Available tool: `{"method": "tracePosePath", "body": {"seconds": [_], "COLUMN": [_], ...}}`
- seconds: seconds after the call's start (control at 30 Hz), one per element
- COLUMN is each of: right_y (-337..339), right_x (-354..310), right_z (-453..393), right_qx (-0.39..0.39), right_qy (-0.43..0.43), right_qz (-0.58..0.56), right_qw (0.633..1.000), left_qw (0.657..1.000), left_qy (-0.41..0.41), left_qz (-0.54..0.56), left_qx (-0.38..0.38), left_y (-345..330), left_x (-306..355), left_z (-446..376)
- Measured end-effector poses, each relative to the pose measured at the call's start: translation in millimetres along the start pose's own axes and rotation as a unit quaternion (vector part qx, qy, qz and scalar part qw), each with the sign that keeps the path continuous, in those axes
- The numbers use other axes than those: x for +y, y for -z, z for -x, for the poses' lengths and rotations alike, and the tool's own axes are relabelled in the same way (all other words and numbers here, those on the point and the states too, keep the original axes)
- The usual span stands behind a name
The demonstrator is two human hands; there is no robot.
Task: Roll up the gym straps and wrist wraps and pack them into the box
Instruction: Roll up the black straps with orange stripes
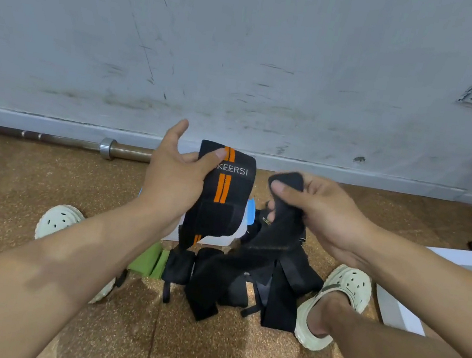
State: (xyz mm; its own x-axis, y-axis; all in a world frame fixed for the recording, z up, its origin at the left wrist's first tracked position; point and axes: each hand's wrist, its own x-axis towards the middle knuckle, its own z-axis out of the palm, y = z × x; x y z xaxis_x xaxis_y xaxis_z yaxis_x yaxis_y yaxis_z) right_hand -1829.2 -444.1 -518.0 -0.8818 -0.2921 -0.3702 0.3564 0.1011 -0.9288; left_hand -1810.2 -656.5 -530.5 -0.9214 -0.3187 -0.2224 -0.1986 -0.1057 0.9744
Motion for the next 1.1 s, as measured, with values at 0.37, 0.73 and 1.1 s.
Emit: {"method": "tracePosePath", "body": {"seconds": [0.37,0.73,1.1], "right_y": [-18,1,-17], "right_x": [-8,-12,7], "right_z": [-5,-10,2], "right_qx": [0.061,0.046,-0.045], "right_qy": [-0.025,-0.010,-0.053], "right_qz": [-0.104,0.031,0.066], "right_qw": [0.992,0.998,0.995], "left_qw": [0.987,1.000,0.996], "left_qy": [0.076,-0.019,0.062], "left_qz": [-0.056,-0.015,0.056], "left_qx": [-0.132,-0.015,-0.007], "left_y": [-7,-7,-3], "left_x": [-16,-13,-6], "left_z": [11,9,-3]}}
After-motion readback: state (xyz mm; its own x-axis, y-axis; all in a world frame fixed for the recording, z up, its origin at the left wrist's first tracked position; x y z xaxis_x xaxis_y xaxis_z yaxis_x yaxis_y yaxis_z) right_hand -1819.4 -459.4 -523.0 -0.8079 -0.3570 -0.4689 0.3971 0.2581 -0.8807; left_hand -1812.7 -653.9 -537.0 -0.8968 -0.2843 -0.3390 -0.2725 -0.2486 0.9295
